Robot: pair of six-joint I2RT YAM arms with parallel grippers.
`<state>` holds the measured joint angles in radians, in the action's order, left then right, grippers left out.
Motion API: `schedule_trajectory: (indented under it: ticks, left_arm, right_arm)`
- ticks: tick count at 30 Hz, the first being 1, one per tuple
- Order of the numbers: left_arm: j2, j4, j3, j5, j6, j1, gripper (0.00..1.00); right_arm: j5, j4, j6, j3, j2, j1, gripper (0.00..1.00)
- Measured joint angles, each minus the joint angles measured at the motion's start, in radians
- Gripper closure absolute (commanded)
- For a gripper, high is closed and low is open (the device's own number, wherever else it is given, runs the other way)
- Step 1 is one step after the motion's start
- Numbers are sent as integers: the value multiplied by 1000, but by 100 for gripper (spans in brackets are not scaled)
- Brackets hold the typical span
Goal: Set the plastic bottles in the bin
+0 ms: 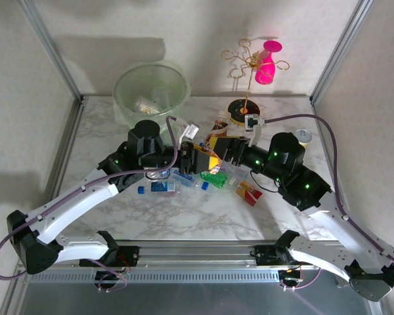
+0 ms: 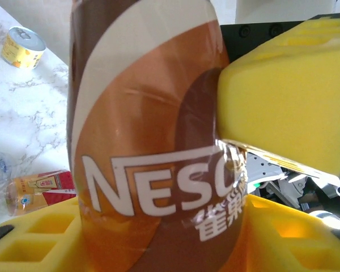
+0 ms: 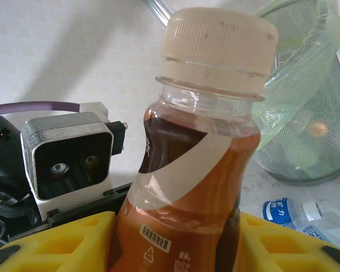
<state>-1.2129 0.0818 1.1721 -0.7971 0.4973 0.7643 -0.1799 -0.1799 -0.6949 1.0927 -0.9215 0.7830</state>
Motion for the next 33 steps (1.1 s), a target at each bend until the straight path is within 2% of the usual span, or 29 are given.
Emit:
schedule_trajectory:
  ticks: [4,6,12,17,22,27,33]
  left_arm:
    - [0,-5,0,-5,0,2,52]
    - [0,-7,0,-7,-2,5,52]
    - [-3,46,13,67,-23,-16,56]
    - [-48,130,105,170,-10,-138,59]
    - [-132,238,266,360,27,-269,68]
    - [-231,328,439,586,104,-302,68]
    - [-343,411,570,765,182,-329,68]
  right_arm:
    - [4,6,-5,-5,2,0,13]
    - [17,-4,-3,-5,2,0,5]
    - [142,-79,18,2,13,0,3]
    - [294,-151,42,7,84,0,4]
    - [381,-206,64,48,101,0,4]
    - [408,-239,68,46,84,0,4]
    - [417,-255,76,44,57,0,4]
